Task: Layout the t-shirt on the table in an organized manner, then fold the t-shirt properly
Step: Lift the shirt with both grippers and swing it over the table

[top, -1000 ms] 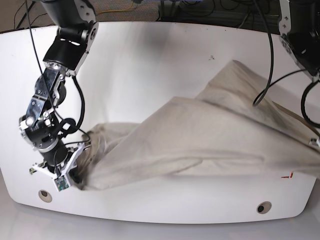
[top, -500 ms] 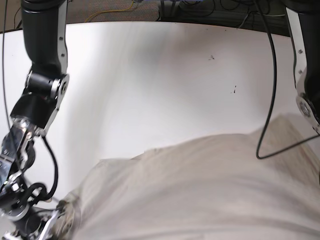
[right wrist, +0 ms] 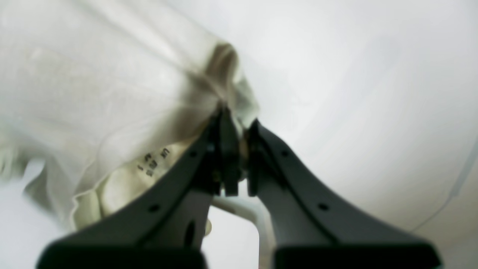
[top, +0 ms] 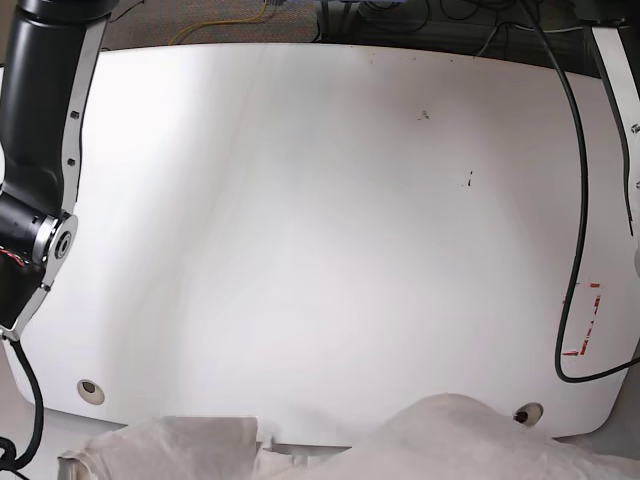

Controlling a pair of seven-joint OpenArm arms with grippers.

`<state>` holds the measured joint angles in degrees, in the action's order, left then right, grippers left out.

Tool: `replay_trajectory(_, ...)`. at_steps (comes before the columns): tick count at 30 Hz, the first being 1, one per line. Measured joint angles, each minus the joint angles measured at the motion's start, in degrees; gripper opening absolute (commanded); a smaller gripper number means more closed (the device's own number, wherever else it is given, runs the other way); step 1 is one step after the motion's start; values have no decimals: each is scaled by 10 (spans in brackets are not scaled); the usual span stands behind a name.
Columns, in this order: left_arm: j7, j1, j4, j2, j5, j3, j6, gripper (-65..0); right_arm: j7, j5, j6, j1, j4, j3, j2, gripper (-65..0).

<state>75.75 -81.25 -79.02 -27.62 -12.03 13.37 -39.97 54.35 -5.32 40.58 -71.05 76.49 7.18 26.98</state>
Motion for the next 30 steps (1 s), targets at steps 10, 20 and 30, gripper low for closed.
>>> replay_trajectory(10, 12, 154, -99, -23, -5, 51, 0, -644, 70, -9, 1, 141, 123, 89, -5, -650)
replay_trajectory(20, 11, 384, -200, -12, -21, 135, -3, -644, 78, -30, 1, 403, 228, 189, -43, -650)
replay_trajectory(30, -5, 633, -254, 40, -3, 228, -1, -646, 35, -99, -1, 644, 238, 261, -97, -650)
